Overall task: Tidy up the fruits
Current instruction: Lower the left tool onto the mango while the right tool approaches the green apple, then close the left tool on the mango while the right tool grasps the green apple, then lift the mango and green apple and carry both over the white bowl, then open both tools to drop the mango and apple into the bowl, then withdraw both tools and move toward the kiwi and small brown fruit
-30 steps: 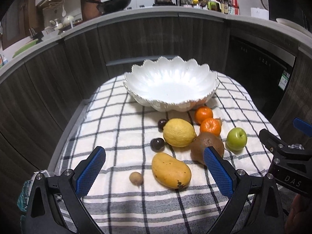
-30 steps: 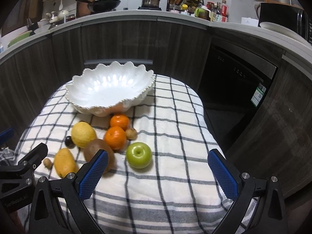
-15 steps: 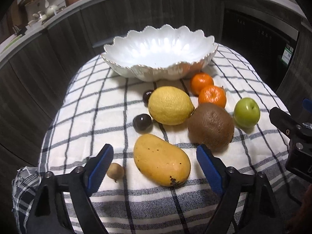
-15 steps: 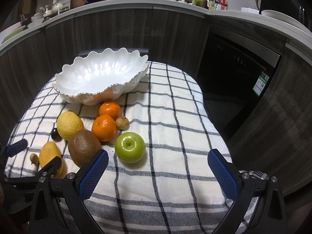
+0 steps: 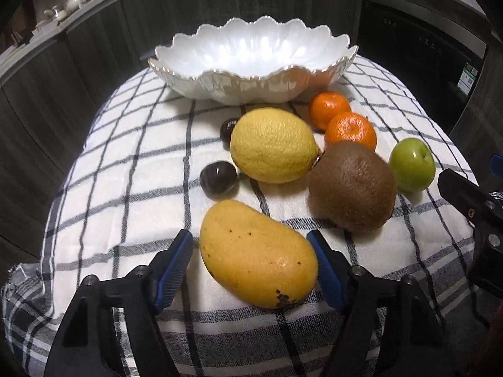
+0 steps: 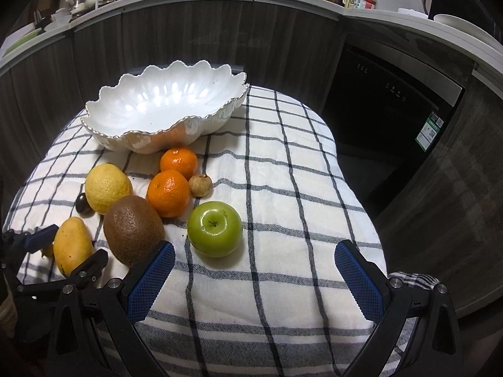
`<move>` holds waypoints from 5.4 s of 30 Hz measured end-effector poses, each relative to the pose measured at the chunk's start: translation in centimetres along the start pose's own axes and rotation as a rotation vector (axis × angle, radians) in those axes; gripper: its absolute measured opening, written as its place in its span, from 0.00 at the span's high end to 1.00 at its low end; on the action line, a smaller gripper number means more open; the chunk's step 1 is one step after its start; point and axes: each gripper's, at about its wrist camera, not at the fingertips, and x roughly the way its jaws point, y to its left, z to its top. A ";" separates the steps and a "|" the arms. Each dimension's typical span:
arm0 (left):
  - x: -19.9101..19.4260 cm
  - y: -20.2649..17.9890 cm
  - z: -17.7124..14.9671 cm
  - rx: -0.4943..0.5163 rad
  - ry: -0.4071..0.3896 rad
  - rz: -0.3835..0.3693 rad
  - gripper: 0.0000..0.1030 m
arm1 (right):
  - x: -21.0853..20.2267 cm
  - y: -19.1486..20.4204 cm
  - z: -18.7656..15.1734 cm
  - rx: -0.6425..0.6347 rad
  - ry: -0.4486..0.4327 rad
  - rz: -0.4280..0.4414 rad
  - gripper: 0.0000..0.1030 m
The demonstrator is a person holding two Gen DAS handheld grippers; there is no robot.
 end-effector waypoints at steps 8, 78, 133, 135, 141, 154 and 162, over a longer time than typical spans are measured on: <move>-0.1 -0.1 -0.2 0.000 -0.005 -0.020 0.36 | 0.0 -0.1 0.0 0.004 0.004 0.001 0.00; -7.6 4.7 6.2 -0.112 -0.250 0.060 0.37 | -0.2 2.2 6.5 0.003 -0.077 0.140 0.52; 4.7 6.7 18.0 -0.017 -0.140 -0.029 0.29 | 13.4 6.4 17.8 -0.078 0.053 0.210 0.47; 4.2 6.7 18.1 -0.013 -0.163 -0.010 0.19 | 12.7 6.3 17.9 -0.082 0.022 0.191 0.33; 3.1 7.7 18.5 -0.050 -0.179 0.015 0.17 | 10.9 5.7 18.7 -0.071 -0.036 0.128 0.23; -1.9 7.7 18.1 -0.071 -0.269 0.063 0.12 | 5.5 4.3 19.0 -0.039 -0.135 0.076 0.15; -5.4 7.0 16.9 -0.073 -0.301 0.065 0.12 | 2.0 3.3 18.0 -0.014 -0.160 0.071 0.15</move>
